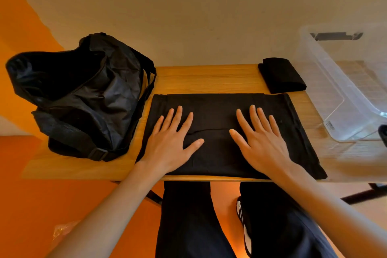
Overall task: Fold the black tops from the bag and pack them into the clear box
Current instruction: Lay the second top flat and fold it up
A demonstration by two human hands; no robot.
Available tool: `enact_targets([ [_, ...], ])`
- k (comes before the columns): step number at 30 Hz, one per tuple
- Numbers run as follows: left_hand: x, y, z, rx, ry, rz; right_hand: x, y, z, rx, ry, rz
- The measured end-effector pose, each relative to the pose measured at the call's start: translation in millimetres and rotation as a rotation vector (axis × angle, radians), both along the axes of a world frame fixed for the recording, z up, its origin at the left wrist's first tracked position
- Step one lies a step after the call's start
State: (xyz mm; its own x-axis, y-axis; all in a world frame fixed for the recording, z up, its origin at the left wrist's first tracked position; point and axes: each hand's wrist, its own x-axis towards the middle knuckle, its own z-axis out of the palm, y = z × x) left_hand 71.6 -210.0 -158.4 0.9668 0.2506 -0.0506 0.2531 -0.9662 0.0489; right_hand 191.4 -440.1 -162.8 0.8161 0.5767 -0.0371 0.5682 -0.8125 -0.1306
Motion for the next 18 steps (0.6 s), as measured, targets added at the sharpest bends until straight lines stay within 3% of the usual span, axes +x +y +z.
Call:
enact_targets([
  [13, -30, 13, 4, -0.032, -0.047, 0.020, 6, -27, 1, -0.032, 0.007, 0.001],
  [18, -52, 13, 10, -0.039, -0.080, -0.125, -10, -35, 8, 0.001, -0.004, 0.096],
])
